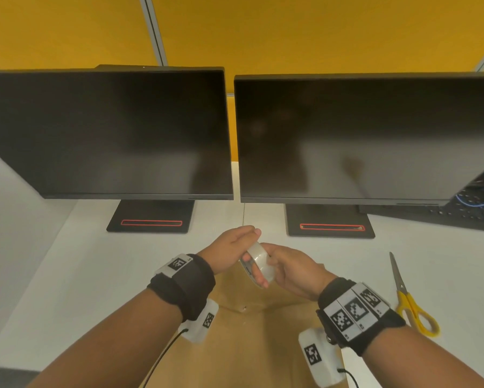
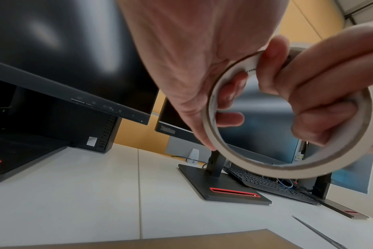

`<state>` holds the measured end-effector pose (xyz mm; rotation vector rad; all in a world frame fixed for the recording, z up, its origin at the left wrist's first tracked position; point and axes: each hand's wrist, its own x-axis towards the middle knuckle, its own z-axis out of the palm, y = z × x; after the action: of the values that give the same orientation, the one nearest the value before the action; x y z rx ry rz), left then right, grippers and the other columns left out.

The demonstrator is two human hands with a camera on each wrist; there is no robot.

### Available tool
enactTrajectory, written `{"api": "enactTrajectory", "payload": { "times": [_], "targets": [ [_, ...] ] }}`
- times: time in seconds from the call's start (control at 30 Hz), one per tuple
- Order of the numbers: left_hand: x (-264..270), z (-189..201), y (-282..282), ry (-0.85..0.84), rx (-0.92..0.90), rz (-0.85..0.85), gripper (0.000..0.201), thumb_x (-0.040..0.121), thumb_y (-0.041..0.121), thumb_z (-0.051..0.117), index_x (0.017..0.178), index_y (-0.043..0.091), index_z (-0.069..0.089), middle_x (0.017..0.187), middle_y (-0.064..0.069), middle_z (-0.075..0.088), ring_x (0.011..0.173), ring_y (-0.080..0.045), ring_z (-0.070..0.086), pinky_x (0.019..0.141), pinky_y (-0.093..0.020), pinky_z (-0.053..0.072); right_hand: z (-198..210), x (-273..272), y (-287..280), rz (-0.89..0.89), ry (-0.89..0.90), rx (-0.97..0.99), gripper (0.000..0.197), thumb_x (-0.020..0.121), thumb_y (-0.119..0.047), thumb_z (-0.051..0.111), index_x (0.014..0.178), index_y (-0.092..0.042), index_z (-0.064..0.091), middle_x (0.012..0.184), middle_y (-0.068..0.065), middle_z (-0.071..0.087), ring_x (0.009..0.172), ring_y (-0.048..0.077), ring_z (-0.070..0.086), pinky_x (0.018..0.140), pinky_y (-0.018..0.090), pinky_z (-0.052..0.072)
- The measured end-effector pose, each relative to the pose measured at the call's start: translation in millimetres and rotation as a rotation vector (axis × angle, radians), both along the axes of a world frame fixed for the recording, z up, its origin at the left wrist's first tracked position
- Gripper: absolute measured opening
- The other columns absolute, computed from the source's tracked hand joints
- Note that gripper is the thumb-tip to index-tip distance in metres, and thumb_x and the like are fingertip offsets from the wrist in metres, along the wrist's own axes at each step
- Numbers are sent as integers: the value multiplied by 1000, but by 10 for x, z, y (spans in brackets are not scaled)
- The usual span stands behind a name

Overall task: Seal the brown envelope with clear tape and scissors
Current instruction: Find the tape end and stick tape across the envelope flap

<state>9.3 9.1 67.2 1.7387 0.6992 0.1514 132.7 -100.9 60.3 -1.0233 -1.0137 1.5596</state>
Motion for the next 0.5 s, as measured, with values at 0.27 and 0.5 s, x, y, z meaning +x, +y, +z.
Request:
{"api": "enactTrajectory", "payload": {
  "times": [0.27,0.5],
  "targets": [
    [9,25,22,11,-40,45,34,102,33,36,83,16,57,70,2,47,76,-8,50,87,-31,40,-8,29,-64,-59,-62,-75,48,69,5,39,111,-12,57,83,6,65,76,22,59,78,27,50],
    [-64,2,78,89,-25,183,20,103,36,29,106,32,49,89,13,50,83,-2,50,87,-22,35,36,118,-184,-255,-617,109,40,89,-17,65,121,-38,55,112,-8,58,92,8,63,91,14,46]
  ]
}}
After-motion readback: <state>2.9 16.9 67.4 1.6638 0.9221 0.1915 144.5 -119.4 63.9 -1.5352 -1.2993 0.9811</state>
